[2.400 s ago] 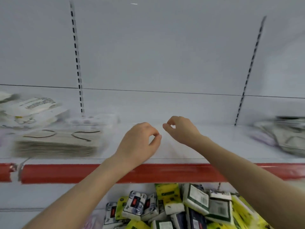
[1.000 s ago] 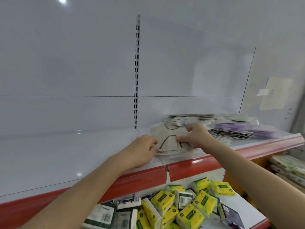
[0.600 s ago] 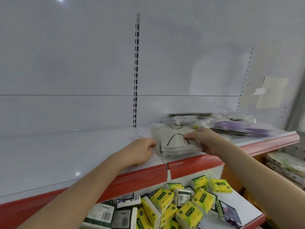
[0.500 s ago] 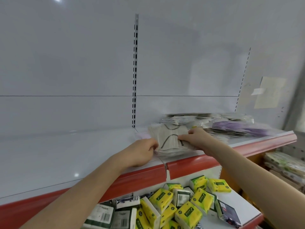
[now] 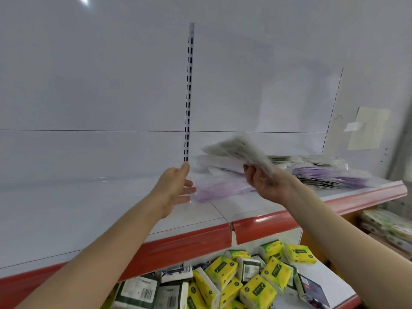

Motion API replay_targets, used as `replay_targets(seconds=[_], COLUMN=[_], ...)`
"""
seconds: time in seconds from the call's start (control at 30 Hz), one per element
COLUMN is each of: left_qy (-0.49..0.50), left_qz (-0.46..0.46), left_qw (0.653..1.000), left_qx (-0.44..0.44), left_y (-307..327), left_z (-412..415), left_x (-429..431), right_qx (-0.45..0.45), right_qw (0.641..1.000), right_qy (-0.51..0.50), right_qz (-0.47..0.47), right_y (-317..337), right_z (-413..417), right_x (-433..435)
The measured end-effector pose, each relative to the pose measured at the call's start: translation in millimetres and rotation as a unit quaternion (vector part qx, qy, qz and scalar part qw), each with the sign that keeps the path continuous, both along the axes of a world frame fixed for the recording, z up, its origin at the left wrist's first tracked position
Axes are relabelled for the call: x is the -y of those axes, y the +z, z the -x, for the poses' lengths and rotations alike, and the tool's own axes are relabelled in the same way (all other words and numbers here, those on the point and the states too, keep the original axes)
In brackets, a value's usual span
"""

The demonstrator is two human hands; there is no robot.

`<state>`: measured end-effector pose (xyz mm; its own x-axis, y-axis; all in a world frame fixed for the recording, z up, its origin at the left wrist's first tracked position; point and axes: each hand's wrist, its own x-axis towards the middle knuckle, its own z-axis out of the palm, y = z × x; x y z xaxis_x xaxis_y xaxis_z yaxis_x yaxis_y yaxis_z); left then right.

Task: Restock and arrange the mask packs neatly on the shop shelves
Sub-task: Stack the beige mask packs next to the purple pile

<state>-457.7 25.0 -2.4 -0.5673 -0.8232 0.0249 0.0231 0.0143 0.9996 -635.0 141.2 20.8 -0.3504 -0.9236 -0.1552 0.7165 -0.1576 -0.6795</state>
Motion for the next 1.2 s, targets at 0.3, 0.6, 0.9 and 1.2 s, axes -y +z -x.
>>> replay_targets(seconds=[0.3,0.6,0.9,1.2], left_qy=[0.087,0.303,0.225,0.156], left_qz=[-0.111,0.163,0.157,0.105], left_qw=[0.964,0.928,0.960,0.982], left_qx=[-0.227,-0.141,0.057,-0.017], left_y=[24.0,21.5,-9.8,-18.4], left_z=[-73.5,-163.7,-191.9,-187.0], left_x=[30.5,51.4,56.9,48.6], right_qx=[-0.530,-0.791,-0.893,-0.606], right_qw=[0.839,0.606,0.442,0.796], right_qy=[0.094,0.080,0.079,0.006], right_qz=[-0.074,0.026,0.024,0.001], right_y=[8.0,34.8,29.7,-13.2], right_z=[-47.8,-105.2,-134.9,-94.7], right_x=[40.2,91.3,104.5,97.6])
